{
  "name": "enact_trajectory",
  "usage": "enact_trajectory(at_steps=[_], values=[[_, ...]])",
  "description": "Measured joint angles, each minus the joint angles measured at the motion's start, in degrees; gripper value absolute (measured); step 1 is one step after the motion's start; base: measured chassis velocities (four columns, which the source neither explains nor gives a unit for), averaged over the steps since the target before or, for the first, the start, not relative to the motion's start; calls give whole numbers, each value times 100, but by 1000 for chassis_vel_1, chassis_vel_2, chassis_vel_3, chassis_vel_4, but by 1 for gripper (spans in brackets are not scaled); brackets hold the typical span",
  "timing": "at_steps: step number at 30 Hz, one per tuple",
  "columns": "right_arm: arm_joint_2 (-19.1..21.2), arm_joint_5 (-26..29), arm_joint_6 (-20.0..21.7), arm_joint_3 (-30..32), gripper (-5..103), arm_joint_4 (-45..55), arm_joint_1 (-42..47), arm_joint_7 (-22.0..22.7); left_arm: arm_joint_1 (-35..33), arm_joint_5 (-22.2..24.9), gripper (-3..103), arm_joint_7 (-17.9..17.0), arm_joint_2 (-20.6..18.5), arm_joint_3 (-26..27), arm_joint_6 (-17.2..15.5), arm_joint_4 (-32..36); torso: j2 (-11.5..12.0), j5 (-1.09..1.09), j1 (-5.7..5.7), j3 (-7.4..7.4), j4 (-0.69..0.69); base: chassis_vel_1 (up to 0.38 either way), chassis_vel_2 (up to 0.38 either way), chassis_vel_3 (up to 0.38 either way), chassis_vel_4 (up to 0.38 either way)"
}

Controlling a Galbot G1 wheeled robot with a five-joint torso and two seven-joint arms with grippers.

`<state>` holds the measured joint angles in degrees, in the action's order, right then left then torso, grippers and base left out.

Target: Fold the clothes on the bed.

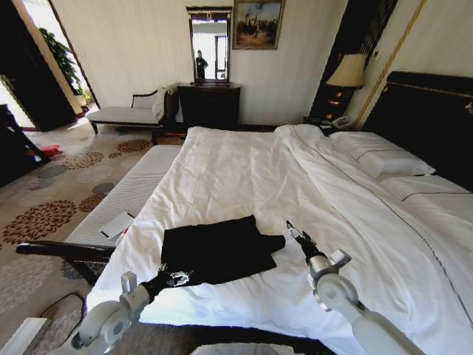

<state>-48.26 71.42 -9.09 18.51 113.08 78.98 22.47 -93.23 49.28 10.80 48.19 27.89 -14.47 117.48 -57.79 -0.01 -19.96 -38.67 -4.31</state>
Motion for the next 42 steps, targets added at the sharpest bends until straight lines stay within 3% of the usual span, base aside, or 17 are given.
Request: enact_trajectory(at_steps=[7,9,11,19,23,24,28,34,42], values=[[5,0,12,6,100,-5,-7,42,376,8,100,-285,15,-356,-133,21,0,1,0,0,-1,0,0,0,0],[5,-2,13,24,100,-3,9,55,492,-210,100,-325,-38,-507,-126,37,0,0,0,0,-1,0,0,0,0],[11,-2,14,70,100,6,35,62,527,-677,100,-193,-250,-593,-13,186,0,0,0,0,0,0,0,0,0],[3,-1,15,111,100,-39,48,75,902,-980,100,-147,-978,-208,117,1024,0,1,0,-1,0,0,0,0,0],[-40,-29,23,9,100,-85,-14,143,1595,-398,100,-562,-1693,41,-521,1408,0,3,0,0,-3,0,0,0,0],[-40,-29,23,9,100,-85,-14,143,1595,-398,100,-562,-1693,41,-521,1408,0,3,0,0,-3,0,0,0,0],[-98,-59,40,-85,100,-95,-109,228,1448,-811,100,-521,-2415,-298,-795,1289,0,1,0,-1,0,0,0,0,0],[-139,-68,55,-78,100,-169,-162,253,1222,-826,100,-591,-2856,-782,-1138,1352,0,0,0,0,1,0,0,0,0],[-172,-69,55,-15,100,-270,-146,253,1322,-564,100,-878,-2943,-1155,-1614,1439,0,1,0,-1,0,0,0,0,0]])
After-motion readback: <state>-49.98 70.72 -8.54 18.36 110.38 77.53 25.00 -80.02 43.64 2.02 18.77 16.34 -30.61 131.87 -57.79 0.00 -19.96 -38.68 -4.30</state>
